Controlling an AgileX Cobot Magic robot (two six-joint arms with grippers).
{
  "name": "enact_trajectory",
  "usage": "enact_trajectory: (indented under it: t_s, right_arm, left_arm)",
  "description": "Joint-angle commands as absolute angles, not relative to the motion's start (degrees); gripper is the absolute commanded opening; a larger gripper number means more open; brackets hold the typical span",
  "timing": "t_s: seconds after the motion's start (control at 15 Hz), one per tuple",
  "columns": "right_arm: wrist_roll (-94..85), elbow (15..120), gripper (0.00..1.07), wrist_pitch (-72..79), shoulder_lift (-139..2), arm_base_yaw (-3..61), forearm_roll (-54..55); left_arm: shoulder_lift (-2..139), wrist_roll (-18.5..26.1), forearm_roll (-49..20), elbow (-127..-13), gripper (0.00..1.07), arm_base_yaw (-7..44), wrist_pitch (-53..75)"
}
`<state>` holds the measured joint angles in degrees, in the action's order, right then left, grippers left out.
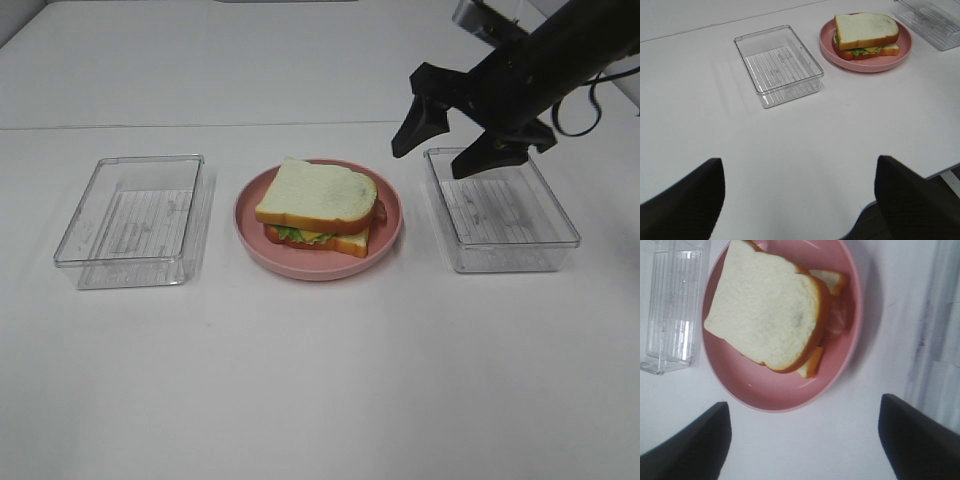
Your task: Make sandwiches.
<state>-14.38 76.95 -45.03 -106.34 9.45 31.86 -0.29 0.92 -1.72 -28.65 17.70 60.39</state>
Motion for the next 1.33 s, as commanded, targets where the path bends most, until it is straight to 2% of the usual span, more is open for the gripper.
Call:
enact_trajectory:
  t_s: [0.07, 0.27, 0.47, 0.6, 0.67, 1.0, 1.27, 1.33]
  right_arm:
    - [-9.34, 77.29, 0.77, -49.16, -101.47, 9.51, 23.38]
    - [-4.81, 77.18, 0.77, -60.73, -94.71, 9.51, 12.2]
    - [-2.69, 73.74, 0.77, -65.66, -87.83, 9.51, 7.73]
    - [-2.41, 68.07, 0.77, -66.75, -81.59, 9.51, 7.1]
    - [-2.46, 59.99, 0.77, -68.24, -73.63, 9.51, 6.88]
    - [-3.5, 41.54, 0.77, -69.5, -53.4, 9.51, 6.47]
    - [-5.56, 33.06, 0.77, -68.12, -35.92, 9.51, 6.47]
    - [-5.67, 31.11, 0.77, -66.29, -26.07, 9.51, 6.7]
  left_arm:
    - [-1.6, 0.92, -2.12, -28.53, 0.78, 17.93, 59.87]
    - [-1.6, 0.92, -2.12, -28.53, 0.78, 17.93, 59.87]
    - [-1.6, 0.92, -2.12, -28.53, 0.78, 17.93, 59.87]
    - [-1.6, 0.92, -2.12, -28.53, 0.78, 17.93, 59.87]
    - [-1.6, 1.03, -2.12, -28.53, 0.78, 17.93, 59.87]
    - [-1.6, 2.29, -2.18, -28.53, 0.78, 17.93, 59.87]
    - [-1.6, 2.29, -2.18, -28.53, 0.78, 17.93, 59.87]
    - [-1.6, 2.41, -2.18, -28.53, 0.78, 17.93, 59.87]
